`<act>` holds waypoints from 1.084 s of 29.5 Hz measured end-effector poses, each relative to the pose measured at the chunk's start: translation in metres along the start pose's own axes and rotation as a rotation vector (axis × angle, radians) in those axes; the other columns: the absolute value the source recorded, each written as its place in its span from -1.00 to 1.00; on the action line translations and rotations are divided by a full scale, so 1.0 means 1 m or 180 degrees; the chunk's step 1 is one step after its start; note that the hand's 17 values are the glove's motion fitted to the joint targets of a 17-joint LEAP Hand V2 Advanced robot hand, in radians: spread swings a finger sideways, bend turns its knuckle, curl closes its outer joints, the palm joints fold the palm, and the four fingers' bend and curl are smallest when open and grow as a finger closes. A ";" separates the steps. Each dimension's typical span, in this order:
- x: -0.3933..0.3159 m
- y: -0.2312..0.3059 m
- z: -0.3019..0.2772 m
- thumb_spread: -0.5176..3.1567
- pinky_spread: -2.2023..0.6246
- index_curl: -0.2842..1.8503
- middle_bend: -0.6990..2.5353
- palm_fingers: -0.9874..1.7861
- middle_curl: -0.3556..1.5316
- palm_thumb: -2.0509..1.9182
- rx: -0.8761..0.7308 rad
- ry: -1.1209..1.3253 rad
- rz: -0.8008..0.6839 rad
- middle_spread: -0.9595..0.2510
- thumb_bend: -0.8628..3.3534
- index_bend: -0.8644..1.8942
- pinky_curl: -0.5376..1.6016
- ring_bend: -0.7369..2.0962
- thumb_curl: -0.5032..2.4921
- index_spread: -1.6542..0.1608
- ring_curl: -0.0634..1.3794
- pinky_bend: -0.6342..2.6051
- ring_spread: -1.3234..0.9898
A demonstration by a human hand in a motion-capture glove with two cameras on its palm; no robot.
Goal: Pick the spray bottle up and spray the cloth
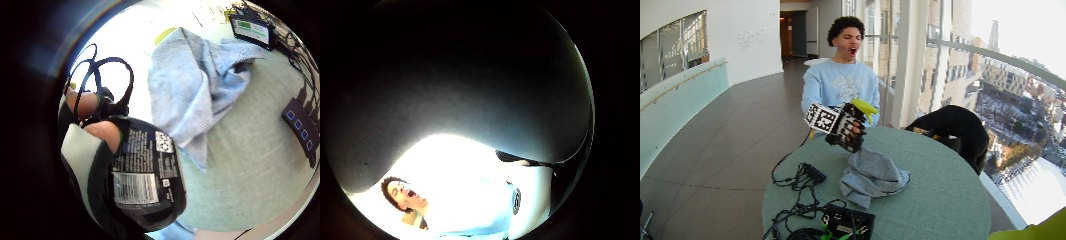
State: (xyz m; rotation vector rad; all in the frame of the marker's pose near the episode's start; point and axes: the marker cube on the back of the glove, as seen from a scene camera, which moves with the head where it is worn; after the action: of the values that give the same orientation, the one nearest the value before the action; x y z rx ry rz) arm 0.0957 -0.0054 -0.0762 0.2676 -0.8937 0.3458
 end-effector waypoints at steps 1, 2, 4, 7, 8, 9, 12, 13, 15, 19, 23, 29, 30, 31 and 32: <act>-0.005 0.000 0.009 -0.28 0.63 -0.34 -0.35 0.56 -0.13 0.50 0.0003 -0.0051 -0.0074 0.41 -0.60 -0.26 -0.15 -0.15 -0.25 0.57 -0.38 -0.46 0.09; -0.010 0.000 0.018 -0.28 0.63 -0.34 -0.35 0.56 -0.13 0.50 0.0000 -0.0094 -0.0141 0.41 -0.60 -0.26 -0.15 -0.15 -0.25 0.57 -0.38 -0.46 0.09; -0.019 0.000 0.035 -0.28 0.63 -0.34 -0.35 0.56 -0.13 0.50 -0.0013 -0.0157 -0.0247 0.41 -0.60 -0.26 -0.15 -0.14 -0.25 0.57 -0.38 -0.46 0.09; -0.034 0.000 0.066 -0.28 0.63 -0.34 -0.35 0.55 -0.13 0.50 -0.0052 -0.0267 -0.0386 0.41 -0.60 -0.26 -0.15 -0.15 -0.25 0.57 -0.38 -0.46 0.09; -0.039 0.000 0.078 -0.28 0.63 -0.34 -0.35 0.55 -0.13 0.50 -0.0070 -0.0316 -0.0436 0.41 -0.60 -0.26 -0.15 -0.15 -0.25 0.57 -0.38 -0.46 0.10; -0.045 0.000 0.090 -0.28 0.63 -0.34 -0.35 0.55 -0.13 0.50 -0.0084 -0.0368 -0.0483 0.41 -0.60 -0.26 -0.15 -0.15 -0.25 0.57 -0.38 -0.46 0.10; -0.060 -0.002 0.129 -0.28 0.63 -0.34 -0.36 0.55 -0.13 0.50 -0.0097 -0.0502 -0.0606 0.41 -0.60 -0.26 -0.15 -0.15 -0.25 0.57 -0.38 -0.46 0.10; -0.065 -0.003 0.142 -0.28 0.63 -0.34 -0.36 0.55 -0.13 0.50 -0.0094 -0.0524 -0.0643 0.41 -0.60 -0.26 -0.15 -0.15 -0.25 0.57 -0.38 -0.46 0.10; -0.074 -0.006 0.165 -0.28 0.63 -0.34 -0.36 0.55 -0.13 0.50 -0.0093 -0.0551 -0.0708 0.41 -0.60 -0.26 -0.15 -0.15 -0.25 0.57 -0.38 -0.46 0.10; -0.088 -0.011 0.203 -0.26 0.63 -0.33 -0.37 0.54 -0.14 0.49 -0.0124 -0.0631 -0.0782 0.41 -0.61 -0.25 -0.15 -0.16 -0.26 0.56 -0.39 -0.46 0.09; -0.094 -0.011 0.233 -0.24 0.63 -0.33 -0.37 0.54 -0.14 0.48 -0.0161 -0.0581 -0.0854 0.41 -0.60 -0.25 -0.15 -0.18 -0.27 0.56 -0.40 -0.47 0.09; -0.087 -0.013 0.250 -0.22 0.63 -0.32 -0.38 0.54 -0.14 0.48 -0.0182 -0.0528 -0.0824 0.40 -0.60 -0.25 -0.16 -0.20 -0.28 0.56 -0.40 -0.47 0.09; -0.085 -0.013 0.251 -0.21 0.63 -0.32 -0.38 0.54 -0.15 0.48 -0.0187 -0.0536 -0.0811 0.40 -0.60 -0.25 -0.16 -0.20 -0.29 0.56 -0.40 -0.47 0.09; -0.084 -0.013 0.251 -0.21 0.63 -0.32 -0.38 0.54 -0.15 0.48 -0.0199 -0.0544 -0.0796 0.40 -0.60 -0.25 -0.16 -0.20 -0.29 0.56 -0.40 -0.47 0.09; -0.083 -0.013 0.251 -0.21 0.63 -0.32 -0.39 0.54 -0.15 0.48 -0.0217 -0.0548 -0.0780 0.40 -0.60 -0.25 -0.16 -0.20 -0.29 0.56 -0.40 -0.48 0.09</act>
State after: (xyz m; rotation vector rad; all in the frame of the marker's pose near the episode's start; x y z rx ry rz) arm -0.1258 -0.1250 0.0071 0.3436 -1.0274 0.0653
